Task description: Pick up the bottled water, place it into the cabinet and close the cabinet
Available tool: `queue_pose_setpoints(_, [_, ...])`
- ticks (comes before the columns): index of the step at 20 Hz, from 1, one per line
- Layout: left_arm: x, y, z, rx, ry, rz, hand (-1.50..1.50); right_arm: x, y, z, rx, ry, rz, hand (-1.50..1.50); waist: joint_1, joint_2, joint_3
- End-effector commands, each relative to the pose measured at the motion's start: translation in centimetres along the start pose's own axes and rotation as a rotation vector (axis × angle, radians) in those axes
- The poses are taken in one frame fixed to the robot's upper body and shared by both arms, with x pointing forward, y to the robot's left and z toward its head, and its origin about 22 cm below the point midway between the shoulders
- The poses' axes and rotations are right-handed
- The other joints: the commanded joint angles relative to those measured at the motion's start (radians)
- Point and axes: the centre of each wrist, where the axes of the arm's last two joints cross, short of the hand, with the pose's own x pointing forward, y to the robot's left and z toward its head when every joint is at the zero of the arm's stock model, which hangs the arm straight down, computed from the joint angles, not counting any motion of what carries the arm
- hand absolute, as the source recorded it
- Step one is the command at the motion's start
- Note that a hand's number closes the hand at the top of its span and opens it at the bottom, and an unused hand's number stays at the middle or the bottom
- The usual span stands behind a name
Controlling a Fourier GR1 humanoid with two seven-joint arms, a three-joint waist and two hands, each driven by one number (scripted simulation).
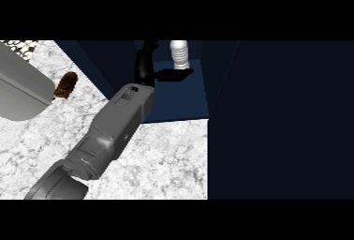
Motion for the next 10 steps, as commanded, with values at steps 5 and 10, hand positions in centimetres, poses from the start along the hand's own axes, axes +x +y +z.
queue_pose_setpoints(5, [0.6, 0.2, -0.4, -0.035, -0.101, 0.105, -1.5, 1.3, 1.0, -0.1, 0.027, -0.037, 0.006, -1.5, 0.007, -0.005, 0.0])
queue_pose_setpoints(10, [0.6, -0.4, 0.0, -0.083, -0.184, 0.158, -1.5, 1.1, 1.5, -1.1, 0.025, -0.037, 0.01, -1.5, 0.009, -0.007, 0.0])
